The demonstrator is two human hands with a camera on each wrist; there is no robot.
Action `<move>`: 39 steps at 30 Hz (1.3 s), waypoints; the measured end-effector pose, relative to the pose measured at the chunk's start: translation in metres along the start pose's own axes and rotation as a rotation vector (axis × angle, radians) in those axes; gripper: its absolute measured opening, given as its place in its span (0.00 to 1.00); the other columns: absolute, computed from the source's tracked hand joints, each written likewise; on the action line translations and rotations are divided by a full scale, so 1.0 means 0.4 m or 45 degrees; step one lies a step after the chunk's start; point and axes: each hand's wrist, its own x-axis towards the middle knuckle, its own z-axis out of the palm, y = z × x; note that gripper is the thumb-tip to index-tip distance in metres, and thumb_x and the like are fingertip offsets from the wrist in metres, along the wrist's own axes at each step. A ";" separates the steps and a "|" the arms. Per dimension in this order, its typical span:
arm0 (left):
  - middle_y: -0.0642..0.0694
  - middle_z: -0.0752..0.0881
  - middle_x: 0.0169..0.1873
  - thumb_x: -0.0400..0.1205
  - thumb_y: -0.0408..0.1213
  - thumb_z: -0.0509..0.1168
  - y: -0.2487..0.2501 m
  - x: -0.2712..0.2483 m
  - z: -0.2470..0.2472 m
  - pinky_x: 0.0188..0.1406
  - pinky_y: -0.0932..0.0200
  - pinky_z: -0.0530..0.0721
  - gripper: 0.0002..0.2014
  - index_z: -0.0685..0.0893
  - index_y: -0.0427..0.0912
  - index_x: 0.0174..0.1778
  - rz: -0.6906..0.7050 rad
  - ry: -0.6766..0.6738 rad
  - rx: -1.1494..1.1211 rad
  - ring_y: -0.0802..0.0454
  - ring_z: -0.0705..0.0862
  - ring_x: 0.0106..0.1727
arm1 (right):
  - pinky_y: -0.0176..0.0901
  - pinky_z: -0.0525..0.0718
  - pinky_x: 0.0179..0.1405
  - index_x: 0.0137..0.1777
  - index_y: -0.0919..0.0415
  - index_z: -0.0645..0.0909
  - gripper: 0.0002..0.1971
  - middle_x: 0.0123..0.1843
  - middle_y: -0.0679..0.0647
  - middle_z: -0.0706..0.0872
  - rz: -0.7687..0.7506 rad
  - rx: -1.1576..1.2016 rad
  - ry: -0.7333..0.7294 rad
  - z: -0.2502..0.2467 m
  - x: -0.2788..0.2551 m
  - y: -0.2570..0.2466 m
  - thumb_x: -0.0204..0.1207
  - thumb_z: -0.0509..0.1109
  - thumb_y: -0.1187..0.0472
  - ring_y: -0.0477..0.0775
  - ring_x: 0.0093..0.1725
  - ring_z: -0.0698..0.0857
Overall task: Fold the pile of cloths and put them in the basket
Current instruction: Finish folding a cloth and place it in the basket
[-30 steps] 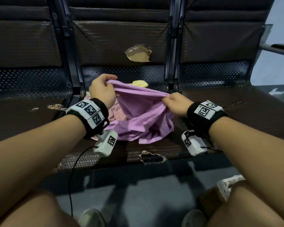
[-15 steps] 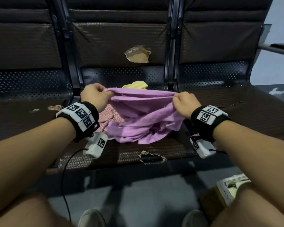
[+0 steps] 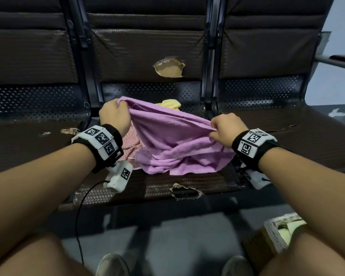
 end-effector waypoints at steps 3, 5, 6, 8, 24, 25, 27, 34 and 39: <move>0.31 0.87 0.54 0.86 0.37 0.51 -0.004 0.005 0.000 0.55 0.49 0.82 0.16 0.82 0.34 0.46 -0.009 0.076 0.031 0.33 0.84 0.56 | 0.46 0.76 0.42 0.42 0.51 0.71 0.11 0.39 0.52 0.84 0.007 0.247 -0.016 0.009 -0.006 0.000 0.73 0.72 0.63 0.61 0.42 0.83; 0.35 0.87 0.60 0.85 0.33 0.51 -0.013 0.005 -0.002 0.58 0.51 0.78 0.17 0.85 0.38 0.58 -0.024 0.099 0.012 0.36 0.82 0.62 | 0.45 0.78 0.45 0.57 0.53 0.74 0.13 0.44 0.53 0.86 0.002 0.430 -0.046 0.012 -0.012 0.002 0.76 0.67 0.67 0.58 0.44 0.84; 0.38 0.87 0.61 0.84 0.31 0.51 -0.017 0.004 -0.003 0.61 0.52 0.79 0.18 0.86 0.41 0.61 -0.014 0.087 -0.004 0.39 0.82 0.64 | 0.44 0.78 0.47 0.60 0.55 0.76 0.14 0.47 0.53 0.87 0.004 0.445 -0.071 0.011 -0.011 0.002 0.77 0.64 0.67 0.58 0.47 0.84; 0.39 0.88 0.58 0.83 0.31 0.51 -0.024 0.004 -0.003 0.60 0.53 0.79 0.18 0.88 0.44 0.55 0.028 0.018 0.018 0.40 0.83 0.62 | 0.44 0.76 0.45 0.49 0.55 0.84 0.12 0.46 0.57 0.88 0.014 0.320 -0.072 0.010 -0.006 -0.001 0.78 0.60 0.68 0.63 0.48 0.85; 0.51 0.84 0.30 0.60 0.34 0.63 0.123 0.052 -0.116 0.35 0.60 0.78 0.08 0.84 0.45 0.32 0.134 -0.378 -0.499 0.53 0.82 0.34 | 0.49 0.74 0.34 0.32 0.58 0.77 0.23 0.30 0.50 0.81 0.086 0.488 0.244 -0.187 0.033 -0.041 0.69 0.60 0.37 0.58 0.37 0.82; 0.54 0.88 0.29 0.64 0.32 0.65 0.132 0.053 -0.127 0.31 0.63 0.80 0.08 0.88 0.46 0.33 0.162 -0.395 -0.487 0.57 0.85 0.32 | 0.49 0.76 0.35 0.33 0.59 0.81 0.25 0.29 0.49 0.82 0.051 0.544 0.230 -0.205 0.036 -0.043 0.69 0.63 0.35 0.54 0.35 0.81; 0.51 0.92 0.33 0.71 0.31 0.72 0.148 0.057 -0.142 0.30 0.64 0.84 0.07 0.92 0.47 0.38 0.204 -0.410 -0.496 0.59 0.89 0.35 | 0.46 0.77 0.34 0.36 0.63 0.85 0.25 0.29 0.49 0.81 -0.019 0.717 0.215 -0.232 0.049 -0.043 0.74 0.70 0.39 0.48 0.32 0.78; 0.51 0.87 0.29 0.72 0.51 0.77 0.192 0.116 -0.167 0.31 0.63 0.81 0.14 0.91 0.42 0.35 0.256 -0.181 -0.209 0.60 0.83 0.32 | 0.55 0.87 0.50 0.47 0.69 0.88 0.21 0.42 0.61 0.91 0.117 0.953 0.144 -0.317 0.071 -0.082 0.81 0.69 0.48 0.57 0.41 0.87; 0.49 0.78 0.26 0.70 0.62 0.67 0.271 0.105 -0.134 0.34 0.56 0.77 0.24 0.84 0.41 0.28 0.065 0.030 -0.339 0.52 0.76 0.31 | 0.50 0.86 0.44 0.52 0.74 0.87 0.22 0.42 0.61 0.90 0.338 1.296 0.124 -0.372 0.060 -0.154 0.81 0.69 0.51 0.60 0.44 0.88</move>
